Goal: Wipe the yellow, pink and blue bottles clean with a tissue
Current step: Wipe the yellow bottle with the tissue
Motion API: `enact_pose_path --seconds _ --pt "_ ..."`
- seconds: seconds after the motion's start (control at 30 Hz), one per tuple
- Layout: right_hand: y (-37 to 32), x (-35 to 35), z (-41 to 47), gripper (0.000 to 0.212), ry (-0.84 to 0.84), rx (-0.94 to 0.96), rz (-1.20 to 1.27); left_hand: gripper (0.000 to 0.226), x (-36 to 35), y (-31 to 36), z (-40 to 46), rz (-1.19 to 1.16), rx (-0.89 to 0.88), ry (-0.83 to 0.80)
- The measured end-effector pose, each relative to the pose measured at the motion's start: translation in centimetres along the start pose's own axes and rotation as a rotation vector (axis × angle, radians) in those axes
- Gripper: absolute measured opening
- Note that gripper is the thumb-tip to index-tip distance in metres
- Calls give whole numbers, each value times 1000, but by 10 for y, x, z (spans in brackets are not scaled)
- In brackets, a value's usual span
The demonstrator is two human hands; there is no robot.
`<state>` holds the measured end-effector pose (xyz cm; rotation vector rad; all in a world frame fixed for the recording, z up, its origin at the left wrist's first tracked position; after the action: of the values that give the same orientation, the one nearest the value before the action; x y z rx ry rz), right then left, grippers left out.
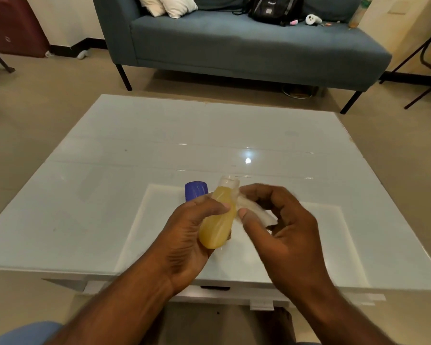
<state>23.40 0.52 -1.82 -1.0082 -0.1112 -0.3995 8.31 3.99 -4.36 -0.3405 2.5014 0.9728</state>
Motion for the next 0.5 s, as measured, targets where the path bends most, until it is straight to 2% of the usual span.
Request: enact_pose_path --seconds 0.1,0.23,0.33,0.5 --pt "-4 -5 -1 28 -39 27 -2 70 2 2 0 -35 14 -38" --pt "-1 2 5 28 25 44 -79 51 -7 -2 -2 49 1 -131" --pt "-3 -2 1 30 -6 87 -77 45 -8 -2 -2 25 1 -144" --pt "-6 -5 -2 25 -71 132 -89 55 -4 2 -1 -60 37 -119"
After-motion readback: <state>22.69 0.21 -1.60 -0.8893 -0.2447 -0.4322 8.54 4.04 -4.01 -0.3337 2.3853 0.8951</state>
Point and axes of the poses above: each hand's wrist, its own z-axis towards the middle knuckle, its own x-axis out of the back of the hand, y = z × x, the point moved 4 cm from there along z, towards the middle knuckle, and after that the axes turned 14 degrees about x, right-handed, at the moved point
